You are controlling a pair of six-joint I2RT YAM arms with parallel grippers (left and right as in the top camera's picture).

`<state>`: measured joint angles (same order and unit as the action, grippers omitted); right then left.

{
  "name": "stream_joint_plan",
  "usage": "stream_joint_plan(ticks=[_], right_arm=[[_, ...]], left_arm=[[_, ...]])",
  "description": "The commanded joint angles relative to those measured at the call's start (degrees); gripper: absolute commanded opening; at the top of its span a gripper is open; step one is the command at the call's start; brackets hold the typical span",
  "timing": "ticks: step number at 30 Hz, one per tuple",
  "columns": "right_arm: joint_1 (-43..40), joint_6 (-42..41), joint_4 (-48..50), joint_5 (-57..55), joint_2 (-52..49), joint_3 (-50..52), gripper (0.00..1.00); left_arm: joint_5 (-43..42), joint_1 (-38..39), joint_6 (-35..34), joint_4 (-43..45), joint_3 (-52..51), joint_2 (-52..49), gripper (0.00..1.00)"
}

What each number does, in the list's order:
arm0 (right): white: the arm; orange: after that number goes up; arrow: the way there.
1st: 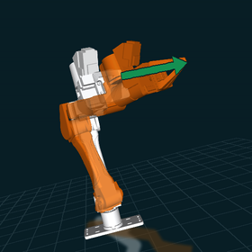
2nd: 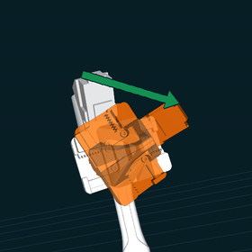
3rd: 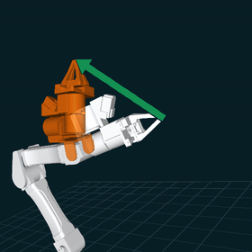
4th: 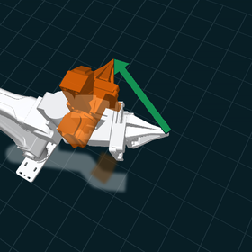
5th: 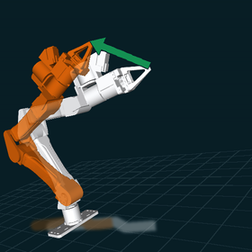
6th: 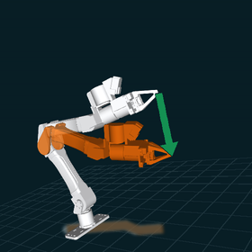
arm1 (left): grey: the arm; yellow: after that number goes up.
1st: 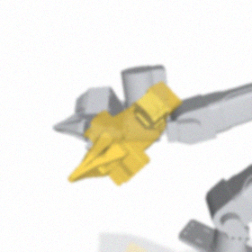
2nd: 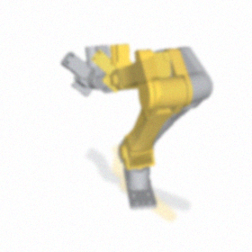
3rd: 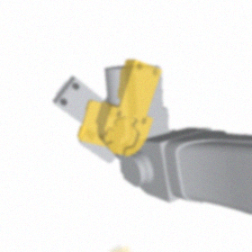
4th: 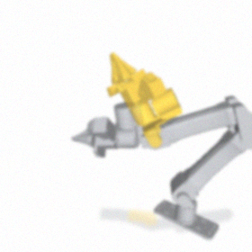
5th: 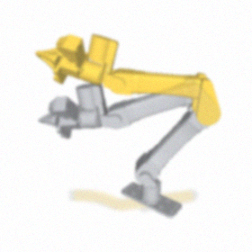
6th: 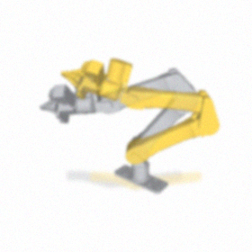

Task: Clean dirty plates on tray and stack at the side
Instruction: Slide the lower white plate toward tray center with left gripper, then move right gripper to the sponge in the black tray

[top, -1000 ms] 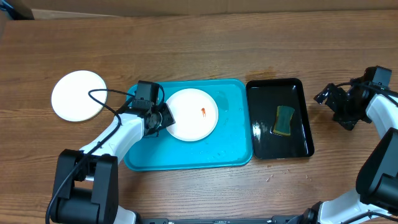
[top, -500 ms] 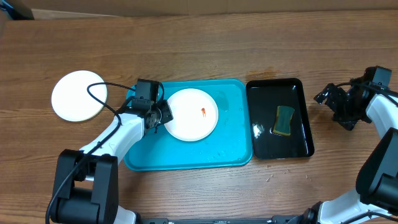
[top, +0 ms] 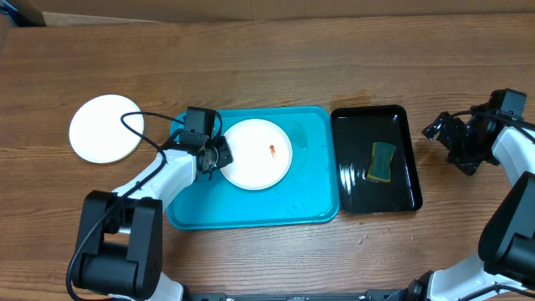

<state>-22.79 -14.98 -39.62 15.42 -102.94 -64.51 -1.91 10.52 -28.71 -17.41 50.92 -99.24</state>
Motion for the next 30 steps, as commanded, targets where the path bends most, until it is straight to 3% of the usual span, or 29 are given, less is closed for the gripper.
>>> stream_joint_plan(ticks=[1, 6, 8, 11, 17, 22, 26, 30], right_arm=[[0.00, -0.09, 0.39, -0.31, -0.17, -1.18, 1.00], [-0.02, 0.24, -5.79, 9.92, -0.15, -1.31, 1.00], [-0.07, 3.91, -6.12, 15.91, 0.04, -1.44, 1.00], [1.86, 5.81, -7.74, 16.98, 2.16, -3.15, 1.00], [11.23, 4.04, -15.23, 4.42, 11.13, -7.65, 0.95], [22.99, 0.61, -19.67, -12.74, 12.79, -7.06, 0.98], [30.32, -3.15, -17.05, -22.51, 11.69, -2.89, 1.00], [32.04, -3.72, -12.04, -23.54, 10.19, 2.32, 1.00]], left_arm=[[-1.86, 0.55, 1.81, 0.83, 0.61, -2.64, 0.17], [-2.60, 0.55, 3.48, 1.25, 0.63, -2.64, 0.19], [-2.64, 0.55, 3.45, 1.27, 0.63, -2.64, 0.19], [-2.62, 0.55, 3.45, 1.51, 0.63, -2.64, 0.20], [-2.62, 0.55, 3.45, 1.68, 0.63, -2.64, 0.20], [-2.62, 0.55, 3.45, 2.51, 0.63, -2.64, 0.22], [-2.64, 0.55, 3.45, 2.67, 0.63, -2.64, 0.23], [-2.64, 0.55, 3.45, 2.64, 0.63, -2.64, 0.23]])
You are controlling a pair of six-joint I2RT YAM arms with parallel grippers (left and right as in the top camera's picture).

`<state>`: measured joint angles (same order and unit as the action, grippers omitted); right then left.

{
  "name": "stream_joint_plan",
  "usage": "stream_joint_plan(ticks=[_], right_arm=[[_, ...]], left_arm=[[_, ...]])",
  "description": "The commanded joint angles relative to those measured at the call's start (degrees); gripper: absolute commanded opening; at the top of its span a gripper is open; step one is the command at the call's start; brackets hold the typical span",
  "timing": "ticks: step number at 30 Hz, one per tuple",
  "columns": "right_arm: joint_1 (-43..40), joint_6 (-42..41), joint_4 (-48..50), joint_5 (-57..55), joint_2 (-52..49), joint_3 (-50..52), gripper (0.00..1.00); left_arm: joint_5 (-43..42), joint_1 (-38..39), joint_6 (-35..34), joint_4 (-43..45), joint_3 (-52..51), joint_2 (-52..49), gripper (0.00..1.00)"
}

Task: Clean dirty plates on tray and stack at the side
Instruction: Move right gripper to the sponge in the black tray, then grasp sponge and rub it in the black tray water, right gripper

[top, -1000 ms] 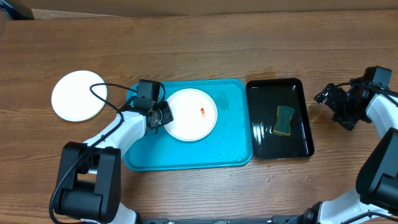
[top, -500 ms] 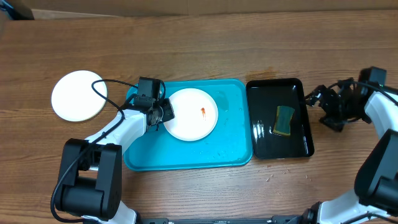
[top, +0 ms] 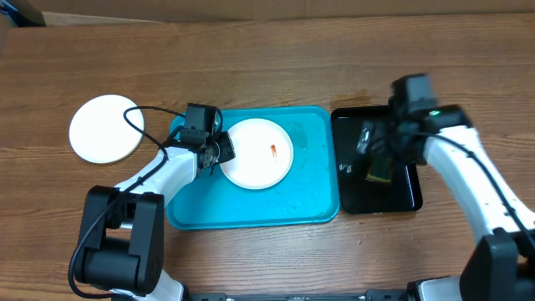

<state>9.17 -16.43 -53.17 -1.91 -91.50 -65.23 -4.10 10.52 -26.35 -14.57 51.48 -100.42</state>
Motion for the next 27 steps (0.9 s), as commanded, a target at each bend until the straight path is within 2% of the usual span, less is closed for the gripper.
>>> stream_joint_plan(ticks=[1, 5, 14, 18, 19, 21, 22, 25, 26, 27], right_arm=[[-0.02, -3.63, 2.45, -6.21, -1.79, 4.24, 1.00], [-0.72, -5.22, 5.46, -1.18, -3.37, 7.72, 1.00], [-0.50, -5.25, 11.52, -0.92, -3.78, 13.68, 0.88], [-0.50, -5.25, 15.82, -0.98, -3.78, 16.59, 0.73], [-0.50, -5.27, 15.80, -0.96, -3.78, 16.50, 0.61], [-0.50, -5.27, 15.56, -0.94, -3.76, 16.02, 0.12], [-0.50, -5.22, 15.19, -0.96, -3.76, 15.69, 0.04], [-0.55, -4.31, 13.35, -0.94, -3.65, 13.81, 0.04], [-0.55, -4.20, 11.96, -0.94, -3.65, 12.61, 0.33], [-0.55, -4.20, 10.23, -0.96, -3.65, 10.99, 0.70]], left_arm=[[-0.46, 0.55, 1.09, -0.20, 0.07, -1.46, 0.23], [-0.68, 0.55, 1.07, 0.04, 0.07, -1.46, 0.23], [-1.95, 0.55, 1.09, 0.28, 0.07, -1.46, 0.23], [-1.95, 0.55, 1.09, 0.26, 0.07, -1.46, 0.24], [-1.95, 0.55, 1.09, 0.26, 0.07, -1.46, 0.24], [-1.95, 0.55, 1.09, 0.28, 0.07, -1.46, 0.24], [-1.95, 0.55, 1.09, 0.26, 0.07, -1.46, 0.24], [-1.92, 0.55, 1.09, 0.28, 0.07, -1.46, 0.25], [-1.92, 0.55, 1.09, 0.28, 0.07, -1.46, 0.26], [-1.92, 0.55, 1.09, 0.28, 0.07, -1.46, 0.28]])
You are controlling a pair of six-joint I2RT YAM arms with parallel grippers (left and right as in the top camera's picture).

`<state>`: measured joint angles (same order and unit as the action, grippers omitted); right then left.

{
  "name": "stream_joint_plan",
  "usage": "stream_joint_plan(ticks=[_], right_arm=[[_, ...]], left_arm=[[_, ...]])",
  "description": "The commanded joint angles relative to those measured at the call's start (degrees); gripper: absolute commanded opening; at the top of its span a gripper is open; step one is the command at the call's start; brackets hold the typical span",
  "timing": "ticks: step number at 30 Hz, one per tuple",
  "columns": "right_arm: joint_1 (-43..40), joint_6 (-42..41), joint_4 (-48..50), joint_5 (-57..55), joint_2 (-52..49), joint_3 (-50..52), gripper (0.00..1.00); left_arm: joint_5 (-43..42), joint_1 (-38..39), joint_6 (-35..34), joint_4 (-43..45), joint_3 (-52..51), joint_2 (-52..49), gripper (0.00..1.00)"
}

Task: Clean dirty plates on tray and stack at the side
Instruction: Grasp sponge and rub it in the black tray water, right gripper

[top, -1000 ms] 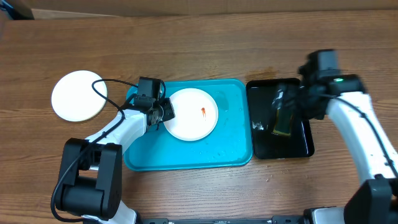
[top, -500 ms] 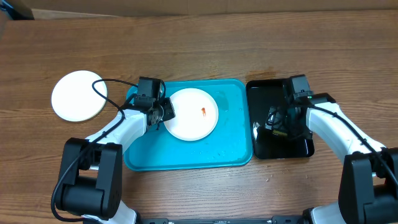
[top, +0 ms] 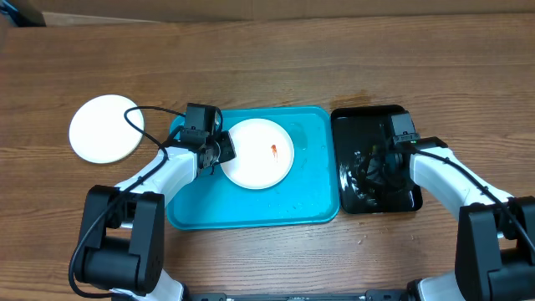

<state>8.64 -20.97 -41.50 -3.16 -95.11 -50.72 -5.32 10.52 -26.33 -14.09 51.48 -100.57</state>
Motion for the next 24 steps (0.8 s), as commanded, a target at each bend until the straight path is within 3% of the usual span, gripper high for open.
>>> stream_joint_plan(ticks=[1, 4, 18, 20, 21, 22, 23, 24], right_arm=[[-0.02, 0.37, -2.71, 0.24, -0.04, -4.85, 0.81], [-0.04, 2.40, -3.98, 0.20, -0.04, -7.58, 1.00], [-0.02, 3.39, 11.39, -3.91, -0.22, 0.63, 0.97], [-0.02, 3.39, 12.85, -3.89, -0.22, 1.40, 0.80], [-0.02, 3.39, 13.55, -3.89, -0.22, 1.62, 0.59], [-0.02, 3.41, 14.12, -3.91, -0.22, 1.70, 0.32], [-0.02, 3.41, 14.69, -3.91, -0.22, 1.70, 0.15], [-0.02, 3.41, 15.43, -3.89, -0.22, 1.70, 0.05]], left_arm=[[-0.70, 0.55, 1.07, -0.17, 0.07, -1.31, 0.31], [-0.70, 0.55, 1.07, -0.11, 0.07, -1.31, 0.38], [-0.63, 0.55, 1.09, 0.87, 0.07, -1.31, 0.44], [-0.63, 0.55, 1.09, 0.98, 0.07, -1.31, 0.44], [-0.63, 0.55, 1.09, 1.07, 0.07, -1.31, 0.44], [-0.63, 0.55, 1.07, 1.09, 0.07, -1.31, 0.44], [-0.63, 0.55, 1.07, 1.09, 0.07, -1.31, 0.44], [-0.63, 0.55, 1.09, 1.07, 0.07, -1.31, 0.45]])
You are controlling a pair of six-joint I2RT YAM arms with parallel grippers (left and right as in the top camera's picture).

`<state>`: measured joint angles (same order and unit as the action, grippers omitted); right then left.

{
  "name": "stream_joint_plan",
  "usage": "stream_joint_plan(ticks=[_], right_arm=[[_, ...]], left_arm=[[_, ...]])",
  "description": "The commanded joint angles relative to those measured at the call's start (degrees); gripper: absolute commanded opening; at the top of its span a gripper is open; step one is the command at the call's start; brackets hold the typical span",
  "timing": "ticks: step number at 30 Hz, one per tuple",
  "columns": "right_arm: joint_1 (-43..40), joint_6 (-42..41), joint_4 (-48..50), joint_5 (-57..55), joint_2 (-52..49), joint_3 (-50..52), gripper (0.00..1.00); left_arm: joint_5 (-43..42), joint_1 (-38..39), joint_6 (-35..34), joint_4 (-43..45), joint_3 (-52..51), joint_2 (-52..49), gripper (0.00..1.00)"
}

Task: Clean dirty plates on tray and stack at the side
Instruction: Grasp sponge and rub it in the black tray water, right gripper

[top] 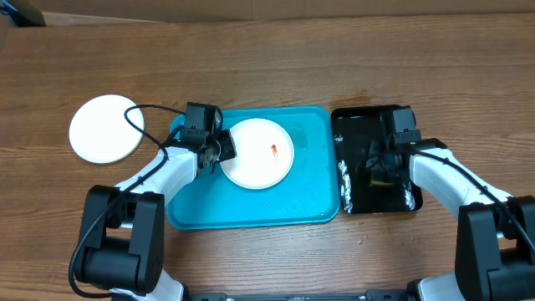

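Observation:
A white plate (261, 159) with a small red stain lies on the teal tray (309, 201). My left gripper (220, 154) sits at the plate's left rim and looks shut on that edge. A clean white plate (104, 128) rests on the table at the far left. My right gripper (380, 163) is down inside the black tray (355, 196). Its fingers look closed around the yellow-green sponge (379, 178), which is mostly hidden beneath them.
The black tray's wet floor glints along its left and right sides. The teal tray and the black tray stand edge to edge at mid-table. A cable loops from the left arm towards the clean plate.
My right gripper, spread wide over the sponge before, now looks drawn in around it. The left gripper and the stained plate have not moved.
My right arm was off at the table's right edge, with the sponge lying bare in the black tray. Then the arm was above that tray, then low over the sponge, and now closed on it. My left gripper stayed at the dirty plate's left rim throughout.

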<state>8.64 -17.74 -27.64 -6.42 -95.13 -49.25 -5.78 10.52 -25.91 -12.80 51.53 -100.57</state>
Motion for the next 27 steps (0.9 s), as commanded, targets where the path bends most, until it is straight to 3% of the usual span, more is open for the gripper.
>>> stream_joint_plan(ticks=[1, 2, 4, 5, 6, 7, 11, 13, 14, 16, 19, 24, 27], right_arm=[[-0.02, 0.17, 2.32, -0.63, -0.20, 0.22, 0.04], [-0.02, 0.15, 2.75, -0.59, -0.20, 0.09, 0.14], [-0.02, 0.15, 1.64, 0.20, -0.13, -0.68, 0.65], [-0.02, 0.15, 0.72, 0.31, -0.13, -1.01, 0.81], [-0.02, 0.15, -0.11, 0.37, -0.13, -1.31, 0.94], [-0.02, 0.15, -1.31, 0.48, -0.13, -1.51, 0.95], [-0.02, 0.13, -5.95, 0.46, -0.15, -1.49, 0.90], [-0.02, 0.13, -7.15, 0.46, -0.15, -1.44, 0.82], [-0.02, 0.15, -7.23, 0.46, -0.15, -1.42, 0.73], [-0.02, 0.15, -7.15, 0.46, -0.15, -1.40, 0.40], [-0.02, 0.15, -6.25, 0.48, -0.13, -1.44, 0.04], [-0.02, 0.15, -12.90, 0.48, 1.68, -6.27, 0.04], [-0.02, 0.17, -19.43, 0.48, 3.82, -10.60, 0.04]], left_arm=[[-0.17, 0.55, 0.66, -0.22, 0.02, -1.31, 0.45], [-0.20, 0.55, 0.68, -0.22, 0.02, -1.31, 0.45], [-0.17, 0.55, 0.68, -0.26, 0.02, -1.31, 0.45], [-0.17, 0.55, 0.70, -0.26, 0.02, -1.31, 0.46], [-0.17, 0.55, 0.79, -0.26, 0.02, -1.31, 0.47], [-0.17, 0.55, 1.40, -0.26, 0.02, -1.31, 0.47], [0.44, 0.55, 2.71, -0.26, 0.02, -1.31, 0.49], [0.46, 0.55, 2.80, -0.24, 0.02, -1.31, 0.49], [0.46, 0.55, 2.80, -0.24, 0.02, -1.31, 0.49], [0.44, 0.55, 2.80, -0.26, 0.02, -1.31, 0.44], [0.44, 0.55, 2.82, -0.52, 0.02, -1.31, 0.34], [0.42, 0.55, 3.69, -1.55, 0.02, -1.31, 0.10], [0.39, 0.55, 3.67, -1.75, 0.02, -1.31, 0.04]])
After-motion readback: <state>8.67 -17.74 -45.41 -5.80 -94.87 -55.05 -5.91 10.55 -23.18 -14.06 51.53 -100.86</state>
